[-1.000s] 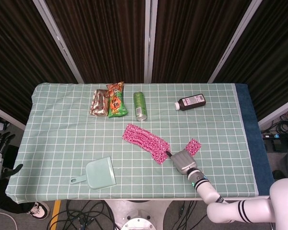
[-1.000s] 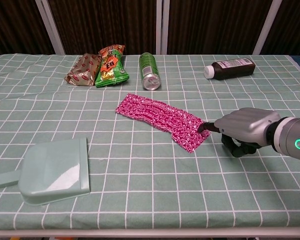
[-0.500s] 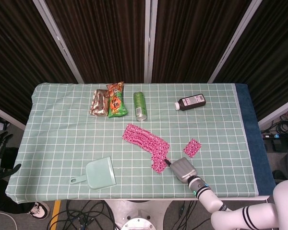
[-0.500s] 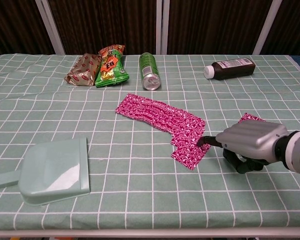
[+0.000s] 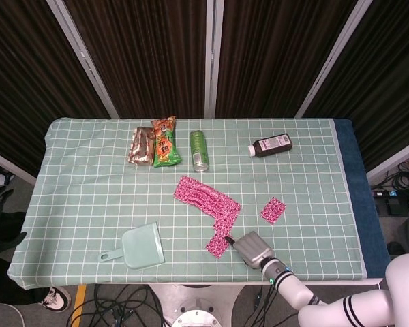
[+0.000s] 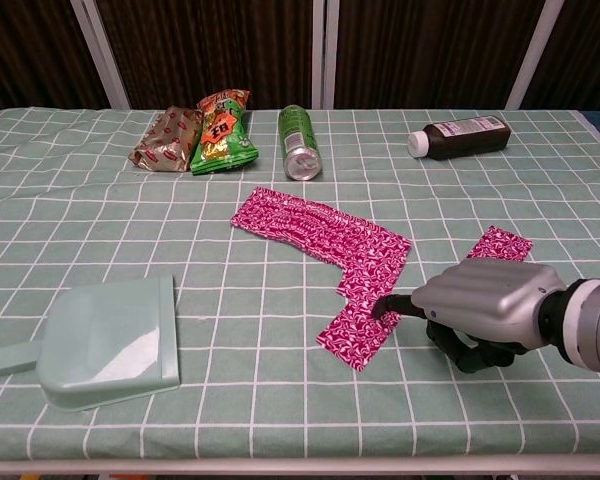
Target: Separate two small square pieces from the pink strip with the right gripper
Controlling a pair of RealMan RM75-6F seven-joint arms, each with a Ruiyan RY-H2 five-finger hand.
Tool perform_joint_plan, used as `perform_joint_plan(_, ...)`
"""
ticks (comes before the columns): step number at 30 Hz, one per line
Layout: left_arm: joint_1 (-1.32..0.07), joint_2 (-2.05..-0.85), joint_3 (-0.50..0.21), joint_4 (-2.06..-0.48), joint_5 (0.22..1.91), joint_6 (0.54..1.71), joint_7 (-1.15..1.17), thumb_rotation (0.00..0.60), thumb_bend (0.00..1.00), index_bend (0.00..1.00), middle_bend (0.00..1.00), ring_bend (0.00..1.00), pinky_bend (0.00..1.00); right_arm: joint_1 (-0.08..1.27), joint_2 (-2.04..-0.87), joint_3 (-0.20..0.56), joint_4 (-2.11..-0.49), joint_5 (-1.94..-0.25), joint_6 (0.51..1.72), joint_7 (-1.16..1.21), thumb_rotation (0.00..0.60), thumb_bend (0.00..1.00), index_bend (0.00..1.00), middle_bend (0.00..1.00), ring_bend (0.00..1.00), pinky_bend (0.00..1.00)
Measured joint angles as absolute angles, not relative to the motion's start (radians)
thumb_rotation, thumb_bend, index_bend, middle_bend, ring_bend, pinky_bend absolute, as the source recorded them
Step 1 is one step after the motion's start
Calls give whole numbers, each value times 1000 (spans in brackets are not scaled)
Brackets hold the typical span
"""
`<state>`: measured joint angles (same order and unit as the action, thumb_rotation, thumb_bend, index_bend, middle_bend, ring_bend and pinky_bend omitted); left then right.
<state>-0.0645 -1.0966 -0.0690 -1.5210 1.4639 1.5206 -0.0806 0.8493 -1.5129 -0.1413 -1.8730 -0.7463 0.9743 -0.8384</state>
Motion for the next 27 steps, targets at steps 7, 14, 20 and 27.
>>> perform_joint_plan(7, -62, -1095, -72, -1518, 1462, 1524, -88, 600, 145, 114, 67, 43, 236, 861, -1530, -137, -1877, -743, 975, -843, 600, 1000, 146, 958, 920, 821)
perform_joint_plan(14, -58, -1092, -74, -1514, 1459, 1529, -95, 600, 144, 114, 68, 43, 236, 874, -1554, -131, -1874, -732, 975, -849, 600, 1000, 147, 958, 920, 820)
perform_joint_plan(20, -52, -1089, -74, -1506, 1457, 1534, -108, 600, 144, 114, 67, 43, 236, 887, -1571, -113, -1864, -723, 977, -847, 600, 1000, 147, 958, 921, 821)
perform_joint_plan(27, -52, -1090, -75, -1504, 1456, 1532, -109, 600, 144, 114, 68, 43, 236, 893, -1558, -99, -1871, -722, 988, -832, 600, 1000, 147, 958, 920, 820)
